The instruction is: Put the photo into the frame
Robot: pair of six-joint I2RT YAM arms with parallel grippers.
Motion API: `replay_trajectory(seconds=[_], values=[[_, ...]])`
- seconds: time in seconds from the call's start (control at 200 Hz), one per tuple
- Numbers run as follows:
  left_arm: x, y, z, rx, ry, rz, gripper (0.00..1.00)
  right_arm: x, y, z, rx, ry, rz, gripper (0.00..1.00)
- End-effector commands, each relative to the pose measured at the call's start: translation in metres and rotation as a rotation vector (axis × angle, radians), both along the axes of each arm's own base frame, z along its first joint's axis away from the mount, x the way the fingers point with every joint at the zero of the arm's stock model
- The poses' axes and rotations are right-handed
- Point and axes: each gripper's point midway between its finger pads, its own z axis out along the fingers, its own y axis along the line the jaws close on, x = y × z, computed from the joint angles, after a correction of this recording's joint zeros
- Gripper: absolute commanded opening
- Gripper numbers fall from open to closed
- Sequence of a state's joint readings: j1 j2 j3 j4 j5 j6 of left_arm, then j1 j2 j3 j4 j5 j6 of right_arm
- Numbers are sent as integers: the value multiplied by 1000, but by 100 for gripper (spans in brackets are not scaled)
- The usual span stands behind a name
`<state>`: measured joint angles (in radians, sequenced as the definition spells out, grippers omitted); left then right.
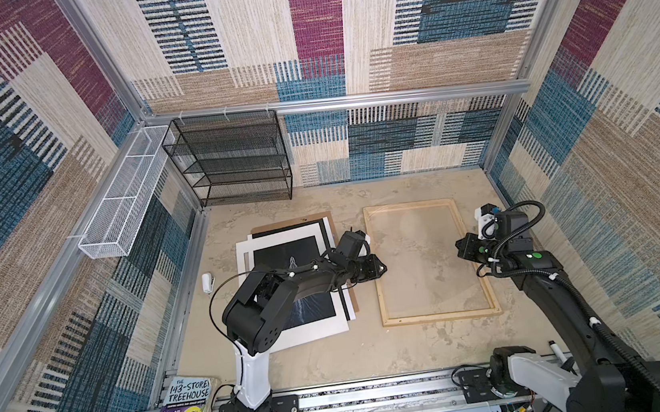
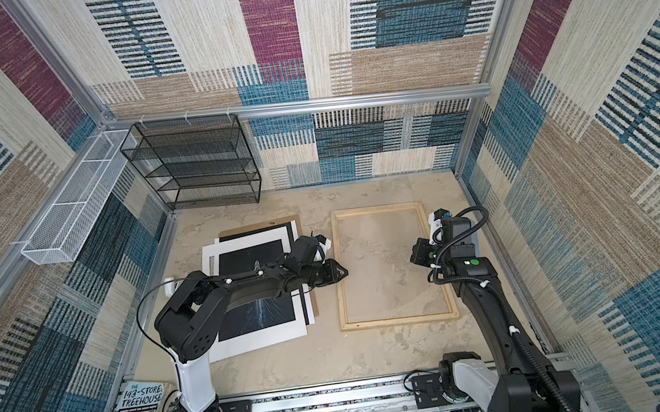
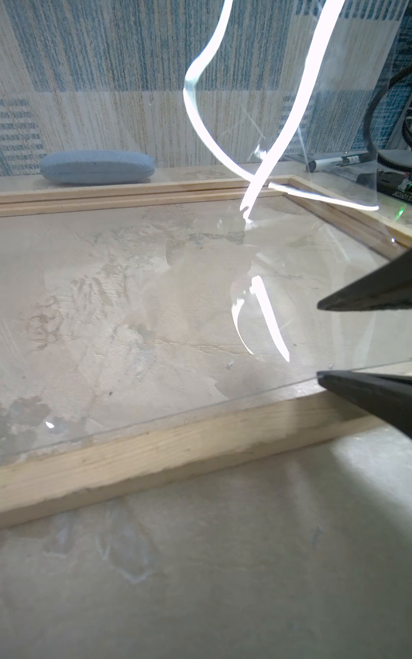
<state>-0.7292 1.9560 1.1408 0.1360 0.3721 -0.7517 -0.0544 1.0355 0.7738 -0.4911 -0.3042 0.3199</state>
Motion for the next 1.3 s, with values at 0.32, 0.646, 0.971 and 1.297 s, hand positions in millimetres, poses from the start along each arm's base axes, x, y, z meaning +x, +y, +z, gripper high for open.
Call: replay_trajectory(seconds=[0.32, 0.646, 0.971, 1.297], values=[[-4, -8, 15, -22, -51, -59, 32, -9, 11, 0, 66, -9, 21, 6], [-3, -4, 13, 0, -62, -37, 32, -20, 13, -11, 103, 14, -1, 6], [-1, 19, 1, 95, -57, 51, 31, -19, 17, -22, 140, 23, 1, 5], [0, 24, 5, 100, -75, 70, 32, -24, 17, -26, 145, 28, -7, 3]])
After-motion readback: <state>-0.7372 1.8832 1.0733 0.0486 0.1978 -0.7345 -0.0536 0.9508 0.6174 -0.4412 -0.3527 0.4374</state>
